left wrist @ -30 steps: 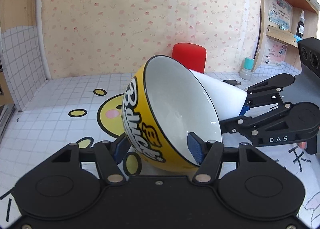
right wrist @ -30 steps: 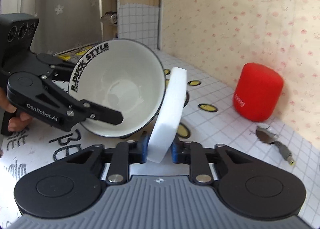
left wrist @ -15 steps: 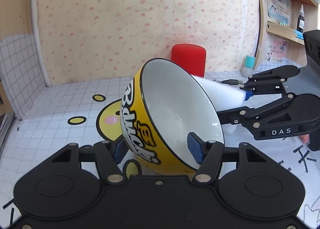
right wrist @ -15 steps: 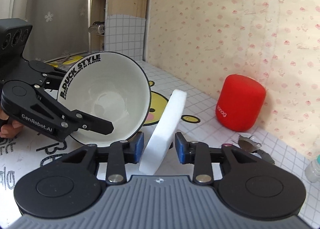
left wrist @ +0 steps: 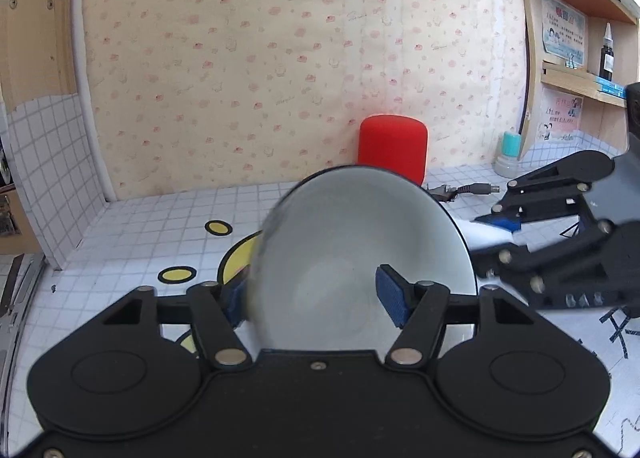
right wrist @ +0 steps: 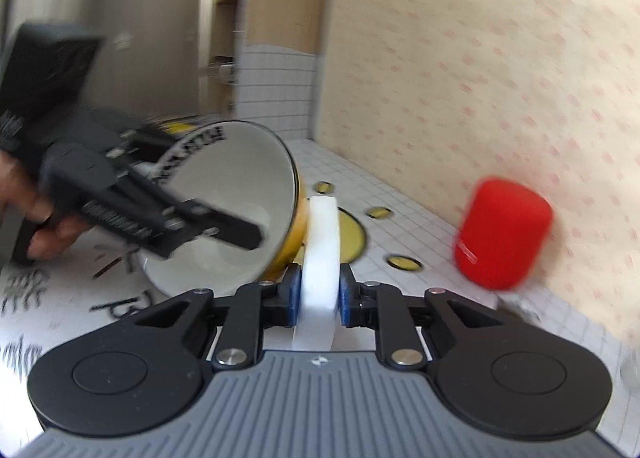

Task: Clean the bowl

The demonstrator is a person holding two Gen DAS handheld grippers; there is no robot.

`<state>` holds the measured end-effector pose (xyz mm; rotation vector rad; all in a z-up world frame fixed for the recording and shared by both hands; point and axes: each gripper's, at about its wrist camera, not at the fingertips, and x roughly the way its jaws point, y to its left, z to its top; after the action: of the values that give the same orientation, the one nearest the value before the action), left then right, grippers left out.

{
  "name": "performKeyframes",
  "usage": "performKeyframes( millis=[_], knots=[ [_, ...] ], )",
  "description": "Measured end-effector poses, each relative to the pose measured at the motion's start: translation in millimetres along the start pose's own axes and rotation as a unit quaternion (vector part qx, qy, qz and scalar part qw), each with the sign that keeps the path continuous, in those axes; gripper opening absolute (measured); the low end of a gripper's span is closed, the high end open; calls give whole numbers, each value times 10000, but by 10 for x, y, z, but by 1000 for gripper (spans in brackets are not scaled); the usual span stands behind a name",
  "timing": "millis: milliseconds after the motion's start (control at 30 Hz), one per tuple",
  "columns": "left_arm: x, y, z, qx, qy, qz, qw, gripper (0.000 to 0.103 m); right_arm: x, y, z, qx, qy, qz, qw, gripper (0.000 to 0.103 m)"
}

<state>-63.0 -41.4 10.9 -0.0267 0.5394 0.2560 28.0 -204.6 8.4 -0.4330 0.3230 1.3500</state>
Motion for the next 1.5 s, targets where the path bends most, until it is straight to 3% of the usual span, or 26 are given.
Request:
performKeyframes(
  millis=[133, 400, 667, 900, 1100, 1400, 1500],
  knots=[
    [-16, 54, -37, -203, 14, -63, 9998, 69, -5, 9, 3, -41, -26, -9, 10000, 21],
    [-67, 23, -47, -131, -83, 52, 9999, 50, 69, -14, 67, -140, -112, -234, 9996, 21],
    [-133, -32, -90, -93, 18, 203, 9997, 51, 153, -144, 220, -298, -284, -157, 9990, 21],
    [-144, -45, -108, -174, 64, 278, 9994, 51, -8, -157, 147, -543, -251, 147, 9981, 21],
    [-113, -104, -109, -83, 142, 313, 9994, 51, -145, -216, 181, -431, -576, 144, 9973, 21],
    [-104, -114, -124, -120, 165, 363, 9991, 52, -107, -191, 144, -552, -367, 97, 9978, 21],
    [-84, -111, -122, -95, 208, 340, 9992, 57, -63, -176, 137, -562, -299, 77, 9979, 21]
  ],
)
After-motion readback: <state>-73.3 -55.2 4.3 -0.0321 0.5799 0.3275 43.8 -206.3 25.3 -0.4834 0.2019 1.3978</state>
